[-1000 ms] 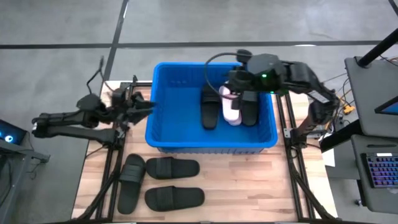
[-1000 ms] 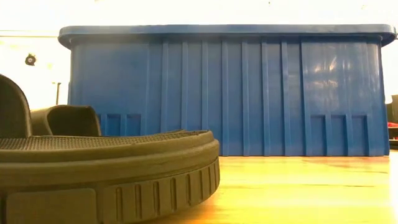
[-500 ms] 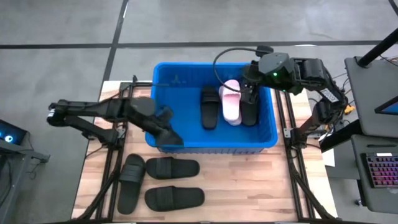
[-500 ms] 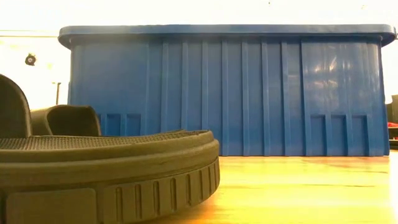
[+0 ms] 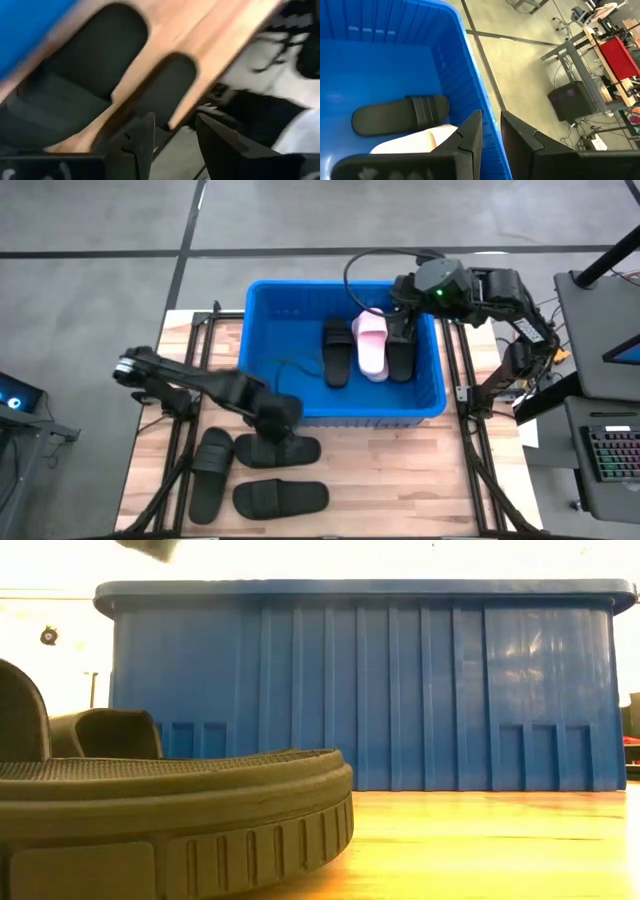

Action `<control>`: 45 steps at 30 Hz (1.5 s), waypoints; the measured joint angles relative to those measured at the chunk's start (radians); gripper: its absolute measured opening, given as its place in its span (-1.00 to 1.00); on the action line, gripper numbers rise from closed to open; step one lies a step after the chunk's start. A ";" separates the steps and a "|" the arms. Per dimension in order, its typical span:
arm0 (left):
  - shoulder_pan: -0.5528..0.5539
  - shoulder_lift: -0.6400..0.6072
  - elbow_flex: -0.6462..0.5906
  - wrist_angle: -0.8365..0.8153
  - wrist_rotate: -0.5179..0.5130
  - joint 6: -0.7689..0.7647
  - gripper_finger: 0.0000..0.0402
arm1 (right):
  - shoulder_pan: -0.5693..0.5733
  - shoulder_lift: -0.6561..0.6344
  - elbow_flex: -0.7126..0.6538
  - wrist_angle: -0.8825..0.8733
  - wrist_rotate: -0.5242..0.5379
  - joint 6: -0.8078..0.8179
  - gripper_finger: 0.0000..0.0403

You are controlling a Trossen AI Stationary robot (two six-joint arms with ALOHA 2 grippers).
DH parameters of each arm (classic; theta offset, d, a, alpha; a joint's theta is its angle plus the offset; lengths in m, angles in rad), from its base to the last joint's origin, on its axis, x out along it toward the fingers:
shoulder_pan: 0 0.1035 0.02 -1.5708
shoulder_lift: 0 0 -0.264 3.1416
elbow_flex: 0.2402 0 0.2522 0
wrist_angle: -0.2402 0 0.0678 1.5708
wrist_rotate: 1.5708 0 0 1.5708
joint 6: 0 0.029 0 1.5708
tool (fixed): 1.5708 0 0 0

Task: Pick and place slides into bin
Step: Put the black slide into the blue bin

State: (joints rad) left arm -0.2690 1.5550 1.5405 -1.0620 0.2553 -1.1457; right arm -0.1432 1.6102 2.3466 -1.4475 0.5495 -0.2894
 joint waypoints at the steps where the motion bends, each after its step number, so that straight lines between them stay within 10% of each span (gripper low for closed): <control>1: -0.013 0.022 0.000 -0.011 -0.003 -0.004 -0.36 | 0.000 0.001 0.000 0.000 -0.001 -0.003 -0.70; 24: -0.280 0.265 0.102 -0.216 -0.500 -0.546 -0.36 | -0.002 0.003 -0.009 0.001 -0.003 -0.010 -0.71; 45: -0.392 0.485 0.119 -0.329 -0.600 -0.997 -0.36 | -0.002 0.003 -0.011 0.008 -0.002 0.018 -0.72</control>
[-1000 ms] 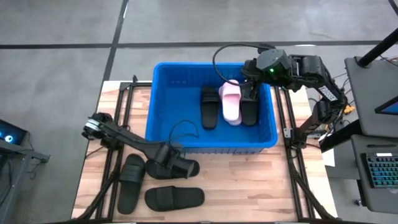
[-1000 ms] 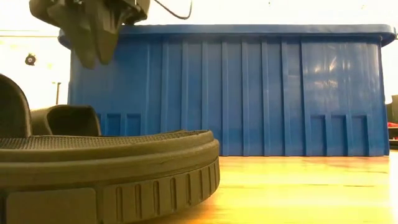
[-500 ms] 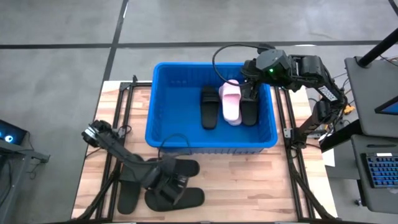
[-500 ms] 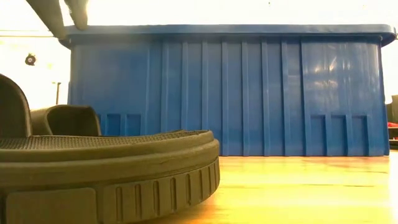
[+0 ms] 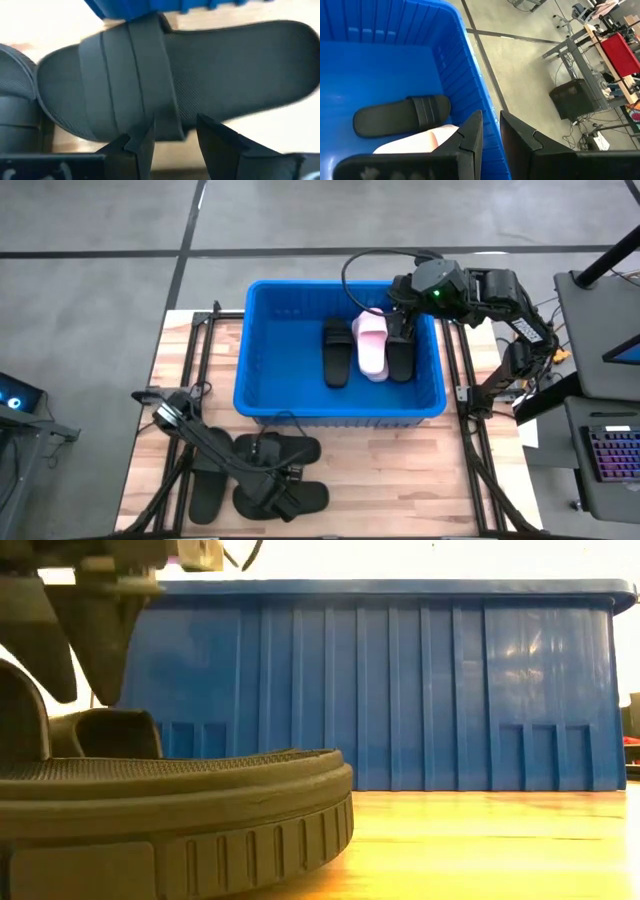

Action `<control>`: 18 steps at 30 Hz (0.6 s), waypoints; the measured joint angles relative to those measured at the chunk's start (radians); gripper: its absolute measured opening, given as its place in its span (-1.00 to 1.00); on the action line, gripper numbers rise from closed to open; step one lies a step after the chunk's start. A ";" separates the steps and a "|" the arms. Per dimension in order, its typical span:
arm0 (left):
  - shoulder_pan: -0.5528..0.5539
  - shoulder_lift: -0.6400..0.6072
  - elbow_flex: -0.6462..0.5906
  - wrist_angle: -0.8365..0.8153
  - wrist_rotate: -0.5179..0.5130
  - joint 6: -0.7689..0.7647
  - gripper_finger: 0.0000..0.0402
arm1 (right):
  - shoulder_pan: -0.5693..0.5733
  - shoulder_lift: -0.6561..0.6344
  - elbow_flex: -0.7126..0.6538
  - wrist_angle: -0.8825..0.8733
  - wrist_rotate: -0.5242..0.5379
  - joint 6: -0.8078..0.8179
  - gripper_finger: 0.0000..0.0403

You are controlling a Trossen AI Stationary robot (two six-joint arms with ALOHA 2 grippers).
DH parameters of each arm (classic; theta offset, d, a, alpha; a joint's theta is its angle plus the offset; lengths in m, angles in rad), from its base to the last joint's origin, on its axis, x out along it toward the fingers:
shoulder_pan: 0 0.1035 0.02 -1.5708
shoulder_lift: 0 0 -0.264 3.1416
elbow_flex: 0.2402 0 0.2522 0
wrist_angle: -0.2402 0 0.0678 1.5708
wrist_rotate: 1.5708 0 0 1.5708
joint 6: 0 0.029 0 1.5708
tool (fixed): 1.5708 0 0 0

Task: Pick and place slides into bin
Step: Put the black slide into the blue bin

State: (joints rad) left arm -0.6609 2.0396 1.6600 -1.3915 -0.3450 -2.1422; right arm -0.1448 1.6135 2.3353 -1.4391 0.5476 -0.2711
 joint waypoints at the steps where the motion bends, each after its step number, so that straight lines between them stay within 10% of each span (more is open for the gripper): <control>1: 0.000 0.011 0.000 -0.005 0.001 -0.003 -0.36 | 0.000 0.000 0.000 0.000 0.000 0.001 -0.72; 18: 0.020 0.111 0.003 -0.144 0.184 -0.076 -0.36 | 0.000 0.000 0.000 0.007 0.000 -0.026 -0.71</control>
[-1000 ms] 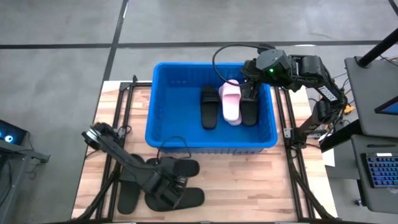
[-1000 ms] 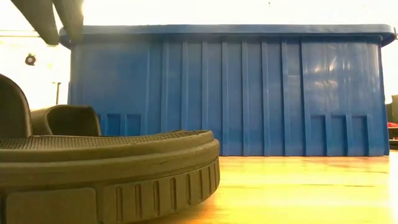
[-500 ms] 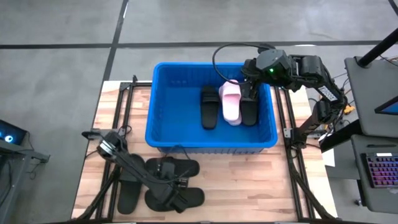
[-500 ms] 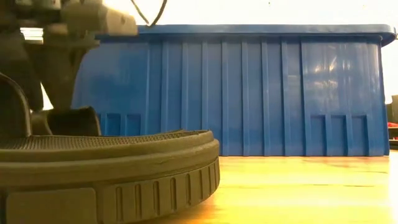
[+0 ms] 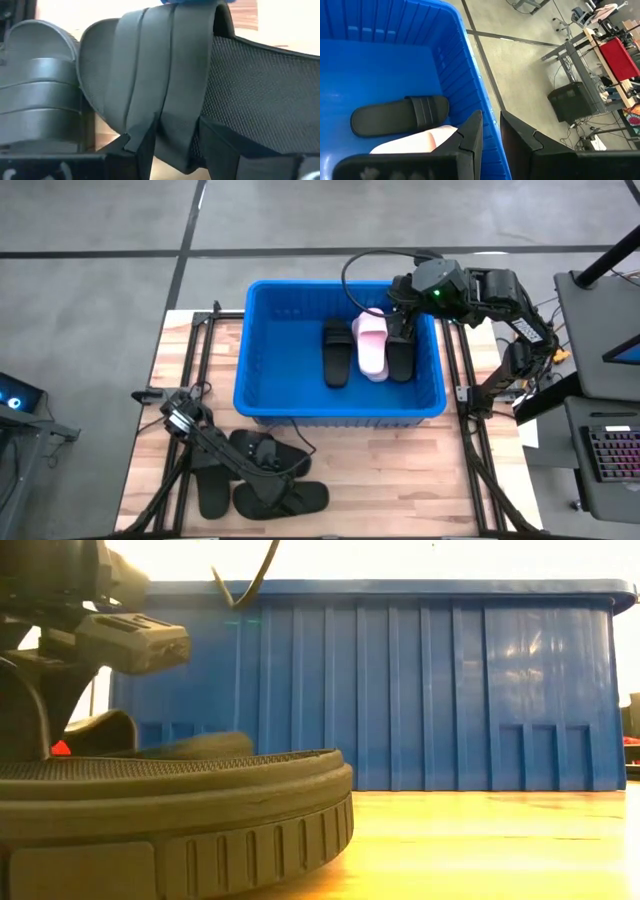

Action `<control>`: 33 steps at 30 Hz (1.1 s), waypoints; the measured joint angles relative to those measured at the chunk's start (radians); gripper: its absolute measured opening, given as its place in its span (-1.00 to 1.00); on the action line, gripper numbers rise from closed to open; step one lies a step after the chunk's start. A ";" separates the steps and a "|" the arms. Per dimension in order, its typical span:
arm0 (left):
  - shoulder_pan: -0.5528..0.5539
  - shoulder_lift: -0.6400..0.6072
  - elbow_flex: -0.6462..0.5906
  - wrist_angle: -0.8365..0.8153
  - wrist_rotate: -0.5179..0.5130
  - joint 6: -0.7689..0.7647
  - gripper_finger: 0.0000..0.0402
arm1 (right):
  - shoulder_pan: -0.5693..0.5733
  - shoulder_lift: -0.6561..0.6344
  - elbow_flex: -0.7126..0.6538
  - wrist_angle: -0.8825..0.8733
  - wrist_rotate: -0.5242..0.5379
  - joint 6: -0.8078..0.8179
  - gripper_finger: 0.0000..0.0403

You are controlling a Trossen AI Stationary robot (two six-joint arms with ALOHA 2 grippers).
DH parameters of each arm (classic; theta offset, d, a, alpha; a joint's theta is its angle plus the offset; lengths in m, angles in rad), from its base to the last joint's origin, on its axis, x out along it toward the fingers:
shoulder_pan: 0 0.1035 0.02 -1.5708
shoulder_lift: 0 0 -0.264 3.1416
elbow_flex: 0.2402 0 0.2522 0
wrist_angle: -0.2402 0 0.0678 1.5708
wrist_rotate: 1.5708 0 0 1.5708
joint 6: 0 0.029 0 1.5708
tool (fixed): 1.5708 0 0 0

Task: Pick and place slides into bin
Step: Put the black slide into the blue bin

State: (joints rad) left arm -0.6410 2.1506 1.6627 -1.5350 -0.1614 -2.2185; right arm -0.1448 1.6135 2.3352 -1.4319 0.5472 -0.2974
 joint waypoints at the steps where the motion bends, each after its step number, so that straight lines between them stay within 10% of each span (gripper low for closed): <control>1: 0.002 -0.003 0.000 -0.006 0.003 -0.001 -0.36 | 0.000 0.000 0.000 0.000 0.000 -0.001 -0.71; 24: 0.009 -0.088 0.054 -0.038 -0.209 0.203 -0.99 | 0.000 0.000 0.000 -0.001 0.000 -0.078 -0.73; 33: 0.009 -0.313 0.057 0.111 -0.259 0.645 -1.00 | 0.000 0.000 0.000 0.000 0.002 -0.134 -0.74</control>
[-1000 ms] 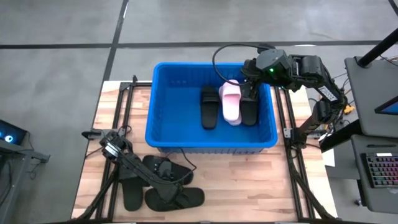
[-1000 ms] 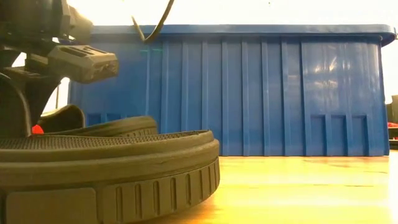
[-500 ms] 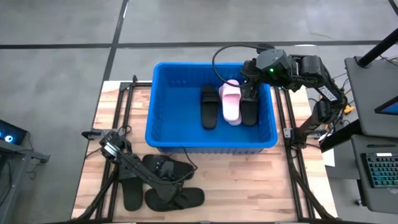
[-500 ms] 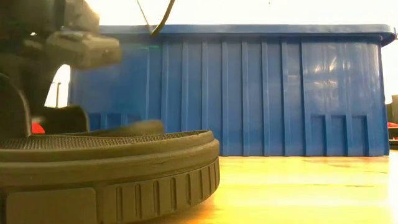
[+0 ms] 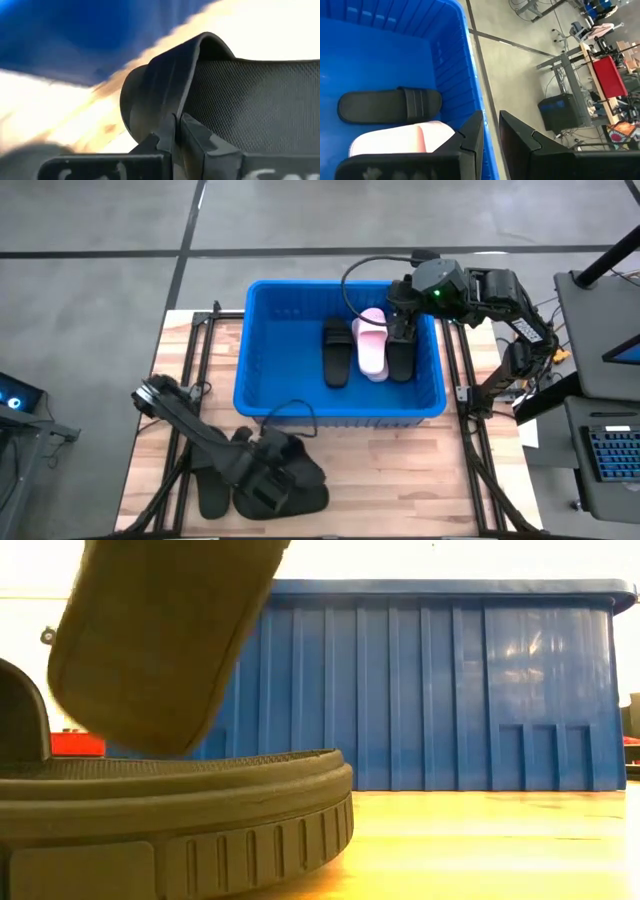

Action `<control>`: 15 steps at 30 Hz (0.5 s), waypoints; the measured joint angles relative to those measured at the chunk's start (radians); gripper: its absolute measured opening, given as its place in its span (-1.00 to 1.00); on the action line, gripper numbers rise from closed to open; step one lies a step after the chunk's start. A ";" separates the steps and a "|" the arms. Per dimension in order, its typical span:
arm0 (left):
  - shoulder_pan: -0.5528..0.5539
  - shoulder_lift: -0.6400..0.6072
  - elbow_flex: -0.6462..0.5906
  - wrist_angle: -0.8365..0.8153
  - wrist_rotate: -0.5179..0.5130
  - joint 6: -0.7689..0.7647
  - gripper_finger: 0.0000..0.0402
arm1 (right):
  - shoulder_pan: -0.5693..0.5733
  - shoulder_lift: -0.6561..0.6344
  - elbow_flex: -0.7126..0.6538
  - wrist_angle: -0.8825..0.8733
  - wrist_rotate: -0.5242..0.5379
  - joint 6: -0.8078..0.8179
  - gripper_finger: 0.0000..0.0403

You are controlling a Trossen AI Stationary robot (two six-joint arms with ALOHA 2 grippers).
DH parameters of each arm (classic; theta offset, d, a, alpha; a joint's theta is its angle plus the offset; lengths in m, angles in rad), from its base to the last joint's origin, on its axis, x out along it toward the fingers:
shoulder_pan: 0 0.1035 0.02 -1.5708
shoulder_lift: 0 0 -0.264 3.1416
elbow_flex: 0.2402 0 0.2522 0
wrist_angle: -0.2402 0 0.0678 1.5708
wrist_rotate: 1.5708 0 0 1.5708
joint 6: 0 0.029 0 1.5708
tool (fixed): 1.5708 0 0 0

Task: Pick and place slides into bin
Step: Put the black slide into the blue bin

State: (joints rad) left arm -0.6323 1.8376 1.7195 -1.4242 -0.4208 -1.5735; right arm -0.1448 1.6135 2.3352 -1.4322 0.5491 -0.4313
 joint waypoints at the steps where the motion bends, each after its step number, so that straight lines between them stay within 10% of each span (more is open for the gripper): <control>1: 0.000 -0.031 0.000 0.034 -0.002 0.064 -1.00 | 0.000 0.000 0.000 0.000 0.001 0.000 -0.74; 15: 0.142 -0.335 0.000 0.701 -0.303 1.031 -1.00 | 0.000 -0.015 0.000 0.001 0.002 0.035 -0.73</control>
State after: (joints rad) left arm -0.4902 1.5026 1.7199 -0.7232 -0.7234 -0.5429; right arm -0.1448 1.5983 2.3354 -1.4313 0.5514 -0.3961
